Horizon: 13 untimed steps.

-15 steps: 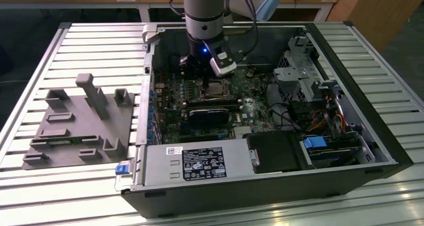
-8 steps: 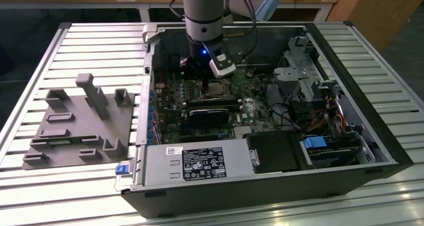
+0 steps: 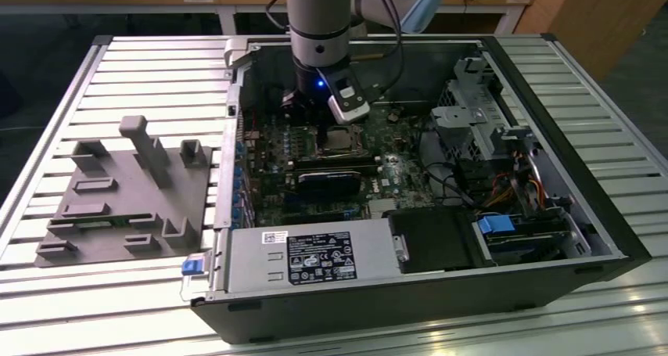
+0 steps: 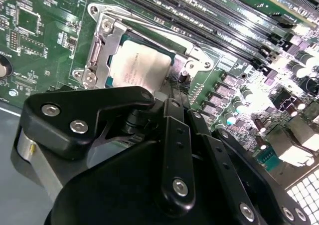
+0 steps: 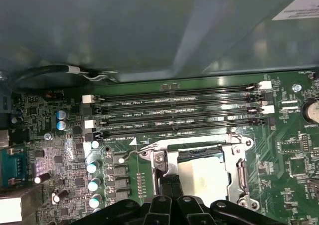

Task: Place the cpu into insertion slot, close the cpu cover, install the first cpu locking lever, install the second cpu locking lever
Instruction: 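Close the cpu cover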

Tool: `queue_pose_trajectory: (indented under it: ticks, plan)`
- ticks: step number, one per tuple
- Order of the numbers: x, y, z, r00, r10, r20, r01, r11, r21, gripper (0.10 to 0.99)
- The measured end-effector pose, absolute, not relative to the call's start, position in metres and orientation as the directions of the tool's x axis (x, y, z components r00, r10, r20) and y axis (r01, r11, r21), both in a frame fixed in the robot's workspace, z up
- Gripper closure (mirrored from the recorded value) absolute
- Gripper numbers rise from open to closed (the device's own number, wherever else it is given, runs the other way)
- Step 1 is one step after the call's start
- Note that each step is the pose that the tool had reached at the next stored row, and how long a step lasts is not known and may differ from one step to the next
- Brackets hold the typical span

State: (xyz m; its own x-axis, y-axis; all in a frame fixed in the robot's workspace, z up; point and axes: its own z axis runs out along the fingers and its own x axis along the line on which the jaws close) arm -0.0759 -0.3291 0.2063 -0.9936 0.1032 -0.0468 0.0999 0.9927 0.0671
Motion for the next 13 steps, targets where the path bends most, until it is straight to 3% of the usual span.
queue_pose_trajectory:
  ticks: [13]
  plan:
    - [-0.0775, -0.3292, 0.2018, -0.994, 0.103, -0.046, 0.1, 0.992, 0.072, 0.98]
